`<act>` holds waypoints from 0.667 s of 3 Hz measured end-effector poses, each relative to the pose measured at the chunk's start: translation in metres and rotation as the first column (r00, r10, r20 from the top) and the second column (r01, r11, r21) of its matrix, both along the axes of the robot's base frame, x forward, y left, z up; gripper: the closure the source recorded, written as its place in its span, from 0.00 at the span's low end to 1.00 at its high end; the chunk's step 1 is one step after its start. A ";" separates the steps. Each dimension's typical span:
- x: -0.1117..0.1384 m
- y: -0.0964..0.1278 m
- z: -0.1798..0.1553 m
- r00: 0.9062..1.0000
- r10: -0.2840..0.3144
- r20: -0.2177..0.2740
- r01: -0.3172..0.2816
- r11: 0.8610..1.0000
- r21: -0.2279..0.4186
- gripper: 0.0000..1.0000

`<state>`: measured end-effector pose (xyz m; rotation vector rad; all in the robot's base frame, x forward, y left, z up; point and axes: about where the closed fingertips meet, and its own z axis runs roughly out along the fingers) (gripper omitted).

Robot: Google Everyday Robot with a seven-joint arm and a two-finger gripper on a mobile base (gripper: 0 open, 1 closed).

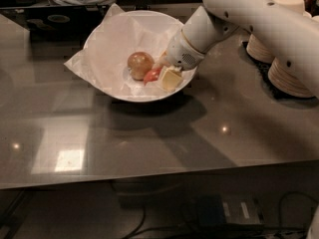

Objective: Pick apple from white bowl

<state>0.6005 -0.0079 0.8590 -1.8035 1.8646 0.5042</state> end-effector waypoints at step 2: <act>0.003 0.003 -0.009 1.000 0.001 -0.026 -0.001 1.000 -0.003 0.62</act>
Offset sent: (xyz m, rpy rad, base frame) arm 0.0054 0.0016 -0.0154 -0.0036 0.0464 -0.0040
